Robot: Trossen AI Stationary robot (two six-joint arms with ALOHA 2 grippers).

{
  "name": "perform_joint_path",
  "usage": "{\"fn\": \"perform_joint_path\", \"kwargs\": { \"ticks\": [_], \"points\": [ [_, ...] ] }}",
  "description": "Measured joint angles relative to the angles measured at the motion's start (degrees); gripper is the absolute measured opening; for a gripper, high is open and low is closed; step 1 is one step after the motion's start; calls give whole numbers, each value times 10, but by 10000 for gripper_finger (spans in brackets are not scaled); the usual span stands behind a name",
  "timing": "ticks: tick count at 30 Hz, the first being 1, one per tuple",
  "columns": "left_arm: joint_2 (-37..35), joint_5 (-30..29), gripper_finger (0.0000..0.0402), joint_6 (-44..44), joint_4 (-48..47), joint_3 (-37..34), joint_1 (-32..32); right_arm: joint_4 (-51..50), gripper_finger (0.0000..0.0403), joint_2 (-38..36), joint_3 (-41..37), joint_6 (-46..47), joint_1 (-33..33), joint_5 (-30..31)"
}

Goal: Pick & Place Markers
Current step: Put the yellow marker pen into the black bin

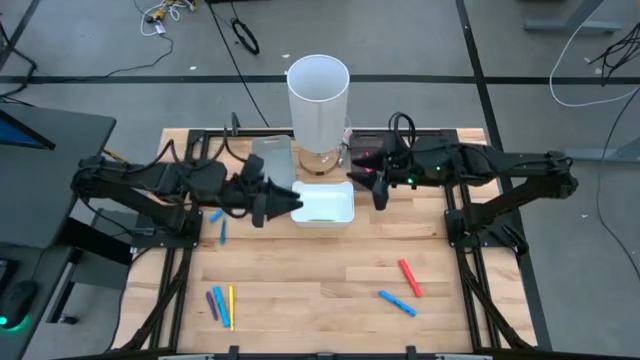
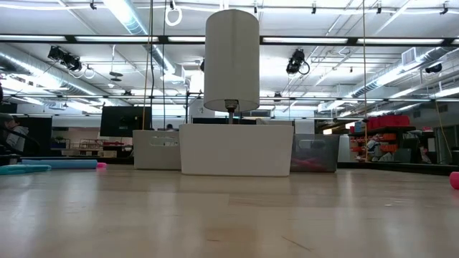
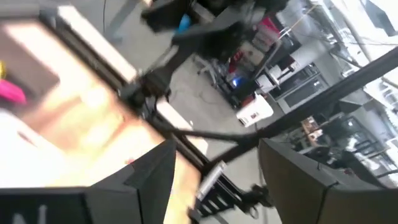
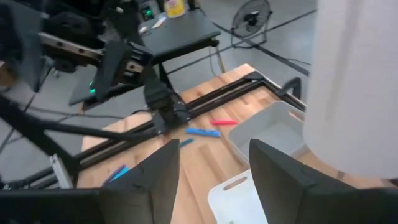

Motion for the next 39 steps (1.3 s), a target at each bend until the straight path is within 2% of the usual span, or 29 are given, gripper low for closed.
{"fn": "perform_joint_path", "kwargs": {
  "ticks": [9, 15, 20, 26, 32, 39],
  "points": [
    [0, -35, 213, -173, -93, 0, -70, 0, 192, 0, 0, -38, 17, -47],
    [5, -34, 213, -293, -169, 0, -117, 0, 192, 0, 0, -34, 28, -50],
    [11, -11, 213, -390, -239, 1, -155, -1, 192, 0, 0, -13, 41, -50],
    [38, 63, 213, -503, -298, 0, -190, 0, 192, 0, 0, -6, 56, -51],
    [84, 86, 213, -598, -302, 0, -224, 0, 192, 0, 0, -6, 68, -50],
    [135, 106, 213, -719, -357, 0, -267, 2, 192, 0, 0, -15, 77, -72]
  ]
}}
